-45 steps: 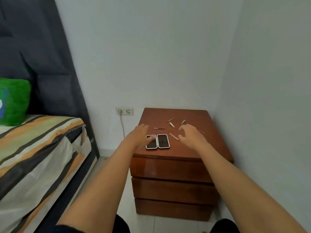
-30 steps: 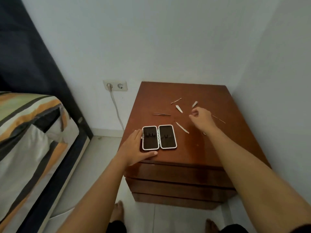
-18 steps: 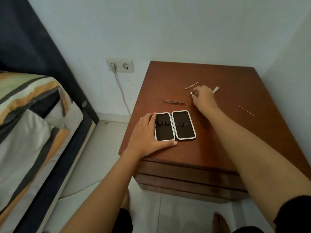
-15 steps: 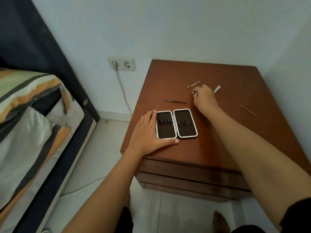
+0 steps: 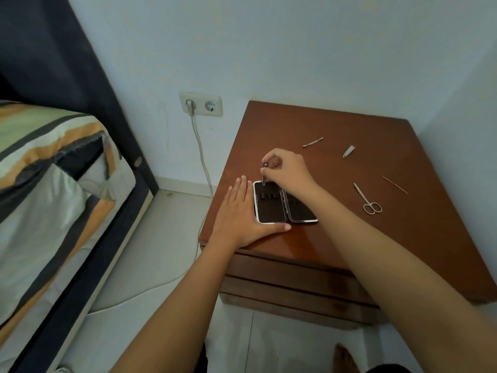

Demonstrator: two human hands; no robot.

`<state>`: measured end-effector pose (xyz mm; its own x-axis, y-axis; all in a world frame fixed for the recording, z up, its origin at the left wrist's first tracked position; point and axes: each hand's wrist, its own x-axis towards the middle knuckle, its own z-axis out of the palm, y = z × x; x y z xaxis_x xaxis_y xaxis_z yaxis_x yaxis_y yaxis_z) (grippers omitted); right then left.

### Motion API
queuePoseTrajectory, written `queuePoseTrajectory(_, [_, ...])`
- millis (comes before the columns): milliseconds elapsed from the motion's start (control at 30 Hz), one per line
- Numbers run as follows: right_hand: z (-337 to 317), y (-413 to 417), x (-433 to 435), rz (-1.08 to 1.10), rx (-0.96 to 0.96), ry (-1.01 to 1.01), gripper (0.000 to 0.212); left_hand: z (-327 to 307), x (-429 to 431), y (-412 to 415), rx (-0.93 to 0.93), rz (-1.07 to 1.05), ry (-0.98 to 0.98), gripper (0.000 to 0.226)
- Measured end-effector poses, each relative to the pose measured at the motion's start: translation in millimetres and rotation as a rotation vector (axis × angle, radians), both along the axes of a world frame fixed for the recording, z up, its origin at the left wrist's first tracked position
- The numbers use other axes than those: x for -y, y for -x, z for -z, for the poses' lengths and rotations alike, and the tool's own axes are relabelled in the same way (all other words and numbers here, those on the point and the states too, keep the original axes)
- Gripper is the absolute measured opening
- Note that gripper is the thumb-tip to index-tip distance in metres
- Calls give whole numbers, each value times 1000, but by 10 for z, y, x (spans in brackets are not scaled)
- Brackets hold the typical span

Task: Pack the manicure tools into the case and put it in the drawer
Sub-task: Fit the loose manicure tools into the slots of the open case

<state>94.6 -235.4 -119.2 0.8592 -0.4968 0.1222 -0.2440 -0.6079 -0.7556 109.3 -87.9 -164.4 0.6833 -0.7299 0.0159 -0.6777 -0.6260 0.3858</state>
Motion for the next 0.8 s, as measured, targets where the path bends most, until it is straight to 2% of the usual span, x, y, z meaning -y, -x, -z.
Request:
queuePoseTrajectory(267, [108,123,7,-87,-116,17,13,14,8,-3,9,0,1,129])
queuePoseTrajectory(333, [83,151,4,-174,-214,90,15,21,9,-9,12,0,-8,128])
queuePoseTrajectory(400, [47,188,38,-215,-208,160,14,31,12,-15,15,-1,-5,129])
queuePoseTrajectory(500, [4,255,288,-30,-11,135,14,38,20,-17,9,2,2,131])
queuePoseTrajectory(567, [7,286,579,154,37,143,18,49,25,-24,16,0,4,132])
queuePoseTrajectory(700, [94,283,1223,460,-29,159,30,67,25,-51,28,-3,14,134])
queuePoseTrajectory(800, [163,240,1540,589,-111,144,37,62,28,-52,37,-2,16,134])
